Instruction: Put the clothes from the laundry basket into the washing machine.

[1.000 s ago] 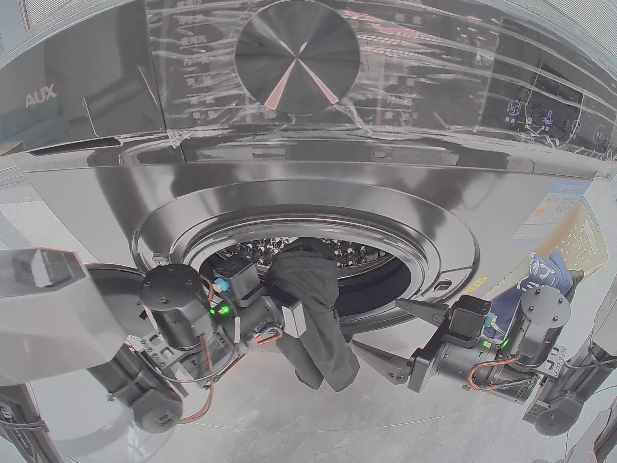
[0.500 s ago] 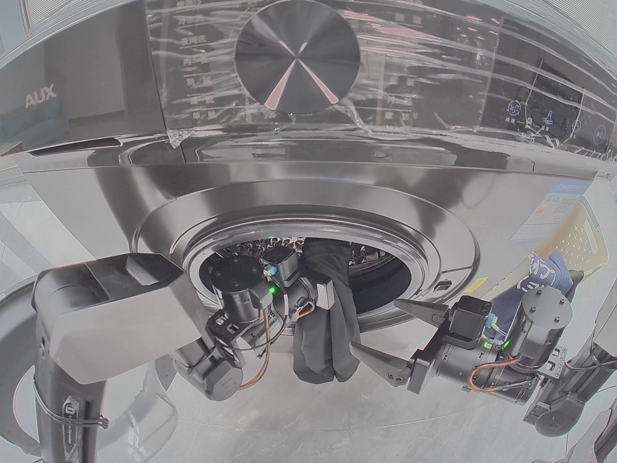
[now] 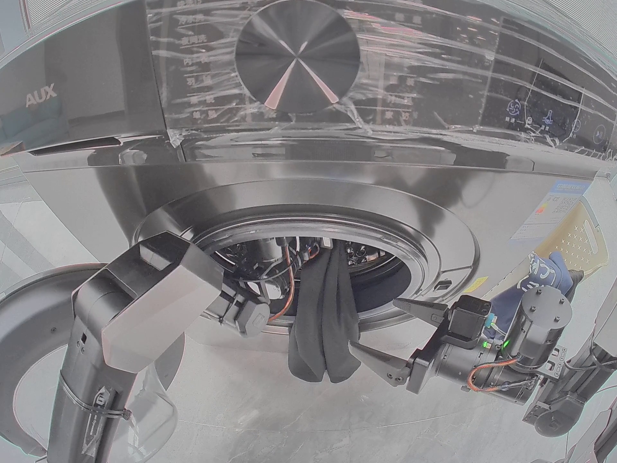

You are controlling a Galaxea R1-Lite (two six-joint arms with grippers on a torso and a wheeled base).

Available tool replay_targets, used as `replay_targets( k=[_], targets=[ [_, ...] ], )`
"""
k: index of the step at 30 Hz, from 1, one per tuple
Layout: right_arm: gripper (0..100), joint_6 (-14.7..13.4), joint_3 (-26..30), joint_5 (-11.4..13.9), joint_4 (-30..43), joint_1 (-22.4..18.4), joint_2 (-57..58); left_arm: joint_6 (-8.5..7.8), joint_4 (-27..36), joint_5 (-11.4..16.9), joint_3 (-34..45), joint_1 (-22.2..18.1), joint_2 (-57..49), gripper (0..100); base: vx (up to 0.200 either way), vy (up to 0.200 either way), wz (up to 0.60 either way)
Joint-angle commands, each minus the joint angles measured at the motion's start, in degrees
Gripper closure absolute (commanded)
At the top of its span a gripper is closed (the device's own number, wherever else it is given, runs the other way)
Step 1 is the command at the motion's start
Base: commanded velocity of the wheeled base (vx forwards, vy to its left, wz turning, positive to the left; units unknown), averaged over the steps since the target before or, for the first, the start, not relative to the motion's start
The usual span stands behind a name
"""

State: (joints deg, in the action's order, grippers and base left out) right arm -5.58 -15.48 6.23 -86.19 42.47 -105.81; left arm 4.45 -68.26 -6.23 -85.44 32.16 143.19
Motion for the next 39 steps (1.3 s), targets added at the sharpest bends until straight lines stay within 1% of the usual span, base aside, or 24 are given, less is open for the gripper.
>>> replay_targets(
  k=[1,2,3,4,7,12,20,21,24,26,27,28,29,30,34,36,37,38,39],
  targets=[
    [0,0.0,-0.3,0.0,0.0,0.5,-0.2,0.74,10.8,-2.1,-18.3,-2.6,7.3,100,0.000,0.000,0.00],
    [0,0.0,-0.3,0.0,0.0,0.5,-0.2,0.82,11.0,-2.2,-18.6,-2.6,7.4,100,0.000,0.000,0.00],
    [0,0.0,-0.2,0.0,0.0,0.5,-0.3,0.82,13.7,-2.9,-23.6,-3.2,9.1,100,0.000,0.000,0.00],
    [0,0.0,-0.2,0.0,0.0,0.5,-0.3,0.82,14.6,-3.2,-25.5,-3.4,9.8,100,0.000,0.000,0.00],
    [0,0.0,-0.3,0.0,0.0,0.5,-0.3,1.09,16.1,-3.4,-29.1,-4.0,11.6,100,0.000,0.000,0.00],
    [0,0.0,-0.3,0.0,-0.1,0.4,-0.4,1.53,16.6,-3.4,-29.1,-4.1,12.3,100,0.000,0.000,0.00],
    [0,0.0,-0.3,0.0,0.0,0.3,-0.4,1.53,16.4,-3.4,-29.1,-3.7,12.6,100,0.000,0.000,0.00],
    [0,0.0,-0.3,0.0,0.0,0.3,-0.4,1.53,16.4,-3.4,-29.1,-3.6,12.6,0,0.000,0.000,0.00],
    [0,0.0,-0.3,0.0,0.0,0.3,-0.4,1.88,16.4,-3.4,-29.1,-3.4,12.1,0,0.000,0.000,0.00],
    [0,0.0,-0.3,0.0,0.0,0.3,-0.4,2.93,16.3,-3.6,-28.7,-2.9,11.5,0,0.000,0.000,0.00],
    [0,0.0,-0.3,0.0,0.0,0.3,-0.4,3.72,16.5,-3.8,-27.6,-2.5,10.5,0,0.000,0.000,0.00],
    [0,0.0,-0.3,0.0,0.0,0.3,-0.4,3.90,16.5,-3.8,-27.1,-2.3,10.2,0,0.000,0.000,0.00],
    [0,0.0,-0.3,0.0,0.0,0.4,-0.4,4.78,16.9,-3.8,-23.0,-1.7,7.5,0,0.000,0.000,0.00],
    [0,0.0,-0.3,0.0,0.0,0.4,-0.4,5.04,17.5,-3.7,-19.4,-1.1,5.5,0,0.000,0.000,0.00],
    [0,0.0,-0.3,0.1,0.0,0.4,-0.4,4.95,21.1,-2.9,-7.9,0.4,-0.5,0,0.000,0.000,0.00],
    [0,0.0,-0.3,0.0,0.0,0.5,-0.4,4.78,21.8,-2.6,-4.1,1.0,-2.0,0,0.000,0.000,0.00],
    [0,0.0,-0.3,0.0,0.0,0.5,-0.4,4.78,21.8,-2.6,-3.9,1.0,-2.0,0,0.000,0.000,0.00],
    [0,0.0,-0.4,0.0,0.0,0.5,-0.4,4.43,21.8,-2.1,-0.9,1.6,-2.6,0,0.000,0.000,0.00],
    [0,0.0,-0.4,0.0,0.0,0.5,-0.4,4.25,21.8,-1.7,0.5,1.9,-2.6,0,0.000,0.000,0.00]
  ],
)
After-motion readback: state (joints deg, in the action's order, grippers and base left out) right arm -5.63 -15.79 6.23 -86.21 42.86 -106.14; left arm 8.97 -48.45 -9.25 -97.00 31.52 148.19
